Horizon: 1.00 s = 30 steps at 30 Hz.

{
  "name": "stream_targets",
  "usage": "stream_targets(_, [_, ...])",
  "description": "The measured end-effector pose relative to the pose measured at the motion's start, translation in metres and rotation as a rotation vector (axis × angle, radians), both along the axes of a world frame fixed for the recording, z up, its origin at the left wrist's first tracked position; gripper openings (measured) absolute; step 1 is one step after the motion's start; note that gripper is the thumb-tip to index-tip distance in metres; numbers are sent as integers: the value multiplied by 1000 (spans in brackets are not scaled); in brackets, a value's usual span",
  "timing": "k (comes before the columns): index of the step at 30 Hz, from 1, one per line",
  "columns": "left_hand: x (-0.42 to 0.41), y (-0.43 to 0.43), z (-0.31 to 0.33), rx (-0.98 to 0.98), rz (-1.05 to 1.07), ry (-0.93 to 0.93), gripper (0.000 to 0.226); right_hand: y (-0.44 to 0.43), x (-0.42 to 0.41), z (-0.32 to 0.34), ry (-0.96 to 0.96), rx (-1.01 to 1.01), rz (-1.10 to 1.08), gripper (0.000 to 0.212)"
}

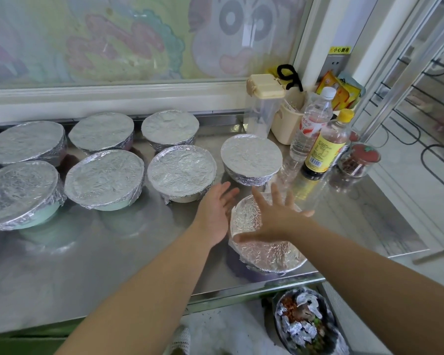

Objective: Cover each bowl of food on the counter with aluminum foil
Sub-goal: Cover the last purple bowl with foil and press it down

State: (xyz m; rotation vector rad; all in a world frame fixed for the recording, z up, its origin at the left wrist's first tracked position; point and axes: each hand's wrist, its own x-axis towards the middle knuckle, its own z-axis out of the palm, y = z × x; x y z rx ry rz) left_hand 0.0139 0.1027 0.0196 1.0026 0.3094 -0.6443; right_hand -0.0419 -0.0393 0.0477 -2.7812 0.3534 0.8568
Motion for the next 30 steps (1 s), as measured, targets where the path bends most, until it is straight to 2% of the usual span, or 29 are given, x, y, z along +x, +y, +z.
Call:
stream_targets(3, [-11, 14, -4, 105, 58, -7, 31, -2, -2, 3, 26, 10, 146, 137])
stream_targets(5, [-25, 26, -6, 257, 63, -35, 24, -1, -2, 1, 37, -9, 174, 136])
stream_targets(10, [-66, 46, -13, 600, -300, -297, 24, 0, -1, 0, 33, -30, 178, 139])
stream_targets(14, [-73, 44, -15, 791, -326, -474, 25, 0, -1, -1, 36, -35, 169, 140])
stream_targets(20, [-75, 42, -15, 869, -255, -560, 14, 0, 0, -1, 45, -32, 167, 139])
stream_targets(24, [-72, 43, -14, 884, -279, -577, 21, 0, 0, -1, 40, -32, 169, 138])
stream_targets(30, [-68, 39, -9, 905, -269, -502, 12, 0, -1, 0, 32, -35, 173, 138])
